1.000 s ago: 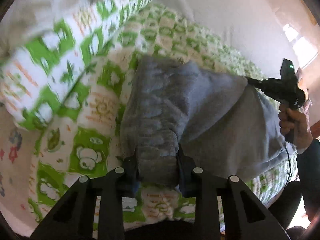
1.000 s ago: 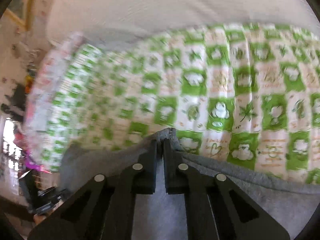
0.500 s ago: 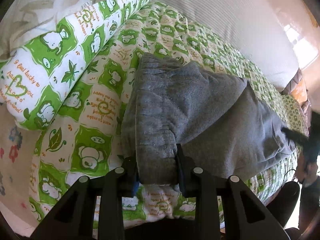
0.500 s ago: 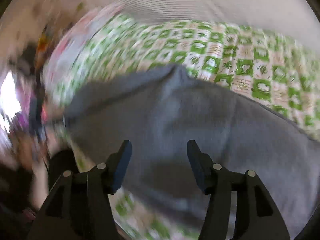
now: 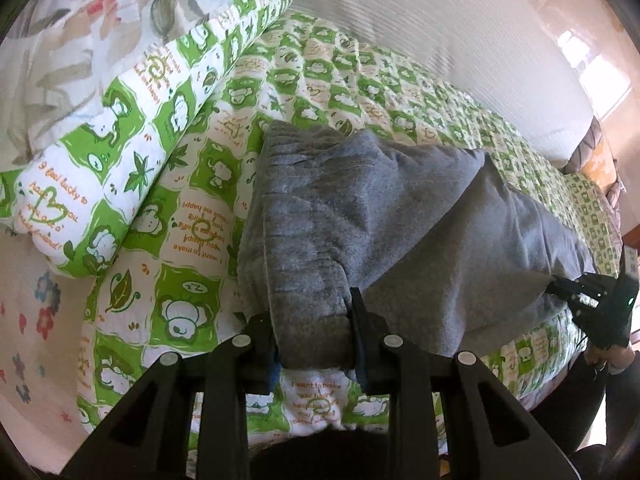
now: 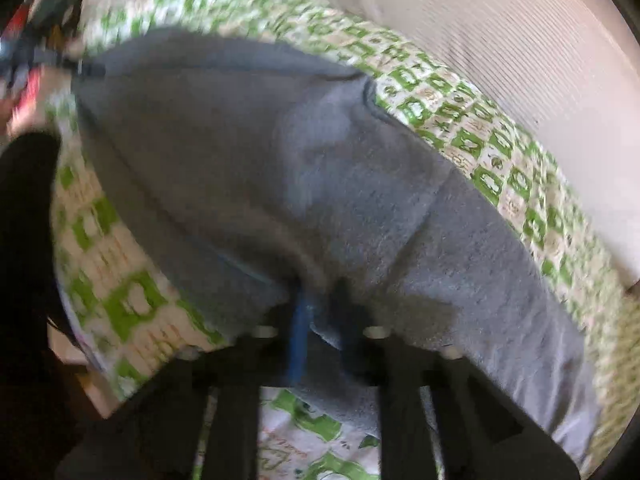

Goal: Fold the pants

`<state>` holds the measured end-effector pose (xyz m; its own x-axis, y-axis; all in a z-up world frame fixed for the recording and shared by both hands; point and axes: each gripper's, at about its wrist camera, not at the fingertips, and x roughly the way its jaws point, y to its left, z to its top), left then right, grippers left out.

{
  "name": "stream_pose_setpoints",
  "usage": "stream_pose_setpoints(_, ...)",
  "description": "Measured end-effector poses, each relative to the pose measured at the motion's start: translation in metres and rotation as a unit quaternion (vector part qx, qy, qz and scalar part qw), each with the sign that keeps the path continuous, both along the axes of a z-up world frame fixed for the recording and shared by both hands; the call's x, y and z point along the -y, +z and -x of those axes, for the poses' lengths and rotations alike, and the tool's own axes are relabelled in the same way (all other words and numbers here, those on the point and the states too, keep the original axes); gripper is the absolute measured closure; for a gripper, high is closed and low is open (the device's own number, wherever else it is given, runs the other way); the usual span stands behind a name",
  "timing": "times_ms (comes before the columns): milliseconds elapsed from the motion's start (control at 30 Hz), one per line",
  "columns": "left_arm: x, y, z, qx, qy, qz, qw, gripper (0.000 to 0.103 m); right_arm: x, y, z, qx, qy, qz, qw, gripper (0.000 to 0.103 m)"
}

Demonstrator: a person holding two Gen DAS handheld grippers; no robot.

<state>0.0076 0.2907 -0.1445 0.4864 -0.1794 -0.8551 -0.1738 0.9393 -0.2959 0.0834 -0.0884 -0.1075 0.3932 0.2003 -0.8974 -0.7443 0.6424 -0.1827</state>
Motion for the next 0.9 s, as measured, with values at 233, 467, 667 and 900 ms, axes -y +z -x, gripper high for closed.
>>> stream_pose_setpoints(233,-0.005,0.002,0.002,-0.001,-0.013,-0.006,0.9999,0.077,0.021,0.034,0.008,-0.044,-0.019,-0.085,0.995,0.096)
stream_pose_setpoints(467,-0.018,-0.013,0.001,-0.024,-0.004,0.030,0.9992,0.071,0.020,0.004,0.008,-0.099,-0.039,-0.076,0.991,0.049)
stream_pose_setpoints(667,-0.015,0.026,0.016,0.007,0.016,-0.032,0.9994,0.057,0.041,0.048,0.017,-0.088,-0.033,-0.145,0.985,0.037)
stream_pose_setpoints(900,0.024,0.080,-0.001,0.079,0.012,-0.077,0.9939,0.049,0.107,0.058,-0.016,-0.073,-0.191,-0.220,0.954,0.044)
